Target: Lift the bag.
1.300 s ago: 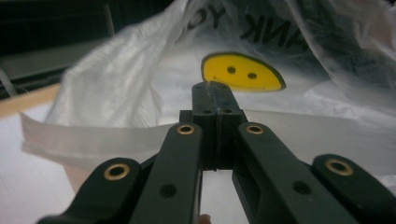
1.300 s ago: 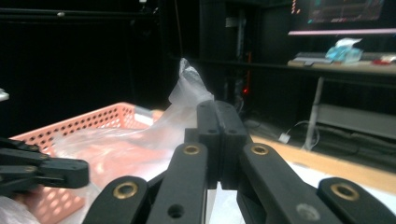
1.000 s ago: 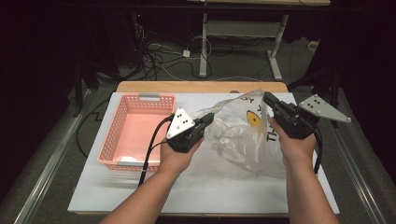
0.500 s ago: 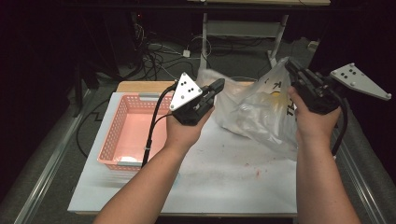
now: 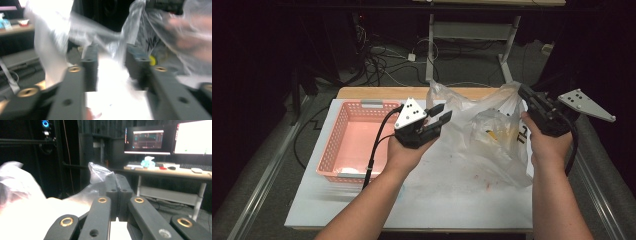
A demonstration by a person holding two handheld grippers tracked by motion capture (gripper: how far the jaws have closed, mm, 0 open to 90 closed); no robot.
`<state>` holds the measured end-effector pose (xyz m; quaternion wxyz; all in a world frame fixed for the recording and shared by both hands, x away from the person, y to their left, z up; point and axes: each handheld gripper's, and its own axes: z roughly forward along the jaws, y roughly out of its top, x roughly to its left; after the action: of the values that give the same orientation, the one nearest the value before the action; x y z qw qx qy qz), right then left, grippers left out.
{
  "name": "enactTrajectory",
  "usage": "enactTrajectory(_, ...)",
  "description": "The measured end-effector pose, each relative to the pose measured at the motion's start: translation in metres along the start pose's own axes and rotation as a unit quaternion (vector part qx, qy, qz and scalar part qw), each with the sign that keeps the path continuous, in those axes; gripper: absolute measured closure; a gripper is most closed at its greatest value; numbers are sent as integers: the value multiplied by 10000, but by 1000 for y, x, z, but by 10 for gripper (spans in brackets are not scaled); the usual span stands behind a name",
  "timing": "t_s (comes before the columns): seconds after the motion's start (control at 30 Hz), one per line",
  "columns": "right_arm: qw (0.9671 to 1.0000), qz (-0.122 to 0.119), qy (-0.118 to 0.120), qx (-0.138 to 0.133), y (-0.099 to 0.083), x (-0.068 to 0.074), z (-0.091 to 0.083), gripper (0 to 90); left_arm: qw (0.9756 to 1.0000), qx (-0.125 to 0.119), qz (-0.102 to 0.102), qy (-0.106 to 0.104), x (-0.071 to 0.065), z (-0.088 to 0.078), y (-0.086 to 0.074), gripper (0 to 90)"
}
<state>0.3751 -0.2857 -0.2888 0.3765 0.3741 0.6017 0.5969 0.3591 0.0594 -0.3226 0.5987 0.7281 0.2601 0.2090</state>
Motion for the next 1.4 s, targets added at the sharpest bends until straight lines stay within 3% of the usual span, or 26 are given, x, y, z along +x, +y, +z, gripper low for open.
enactTrajectory(0.13, 9999, 37, -55, 152, -10, -6, -1, 900, 9999, 118, 27, 63, -6, -18, -19, 457)
enactTrajectory(0.27, 9997, 7, -107, 231, -16, -9, -3, 900, 9998, 132, -151, 47, -8, -41, -32, 360)
enactTrajectory(0.33, 9996, 12, -90, 249, -17, -10, -4, 900, 9997, 167, -142, 64, -10, -51, -39, 323)
enactTrajectory(0.43, 9997, -10, -59, 232, -16, -8, -8, 900, 9995, 54, -301, 82, -10, -69, -44, 294)
enactTrajectory(0.53, 9998, -53, -39, 208, -13, -7, -13, 900, 9994, -105, -264, 209, -10, -90, -42, 273)
enactTrajectory(0.7, 9998, -124, 17, 146, -8, -4, -22, 900, 9995, 141, -139, 237, -19, -111, -54, 240)
enactTrajectory(0.8, 9998, -144, 34, 114, -6, -1, -28, 871, 9985, 443, -259, 206, -17, -106, -69, 214)
enactTrajectory(1.03, 9997, -156, 147, 64, -8, 4, -50, 604, 9945, 991, -325, 101, -17, -84, -90, 109)
enactTrajectory(1.2, 9998, -105, 127, 140, -19, 2, -70, 476, 9929, 1107, -423, 63, -14, -83, -97, 3)
enactTrajectory(1.4, 9996, -21, 122, 241, -40, 2, -92, 351, 9927, 1117, -445, 124, -9, -90, -101, 0)
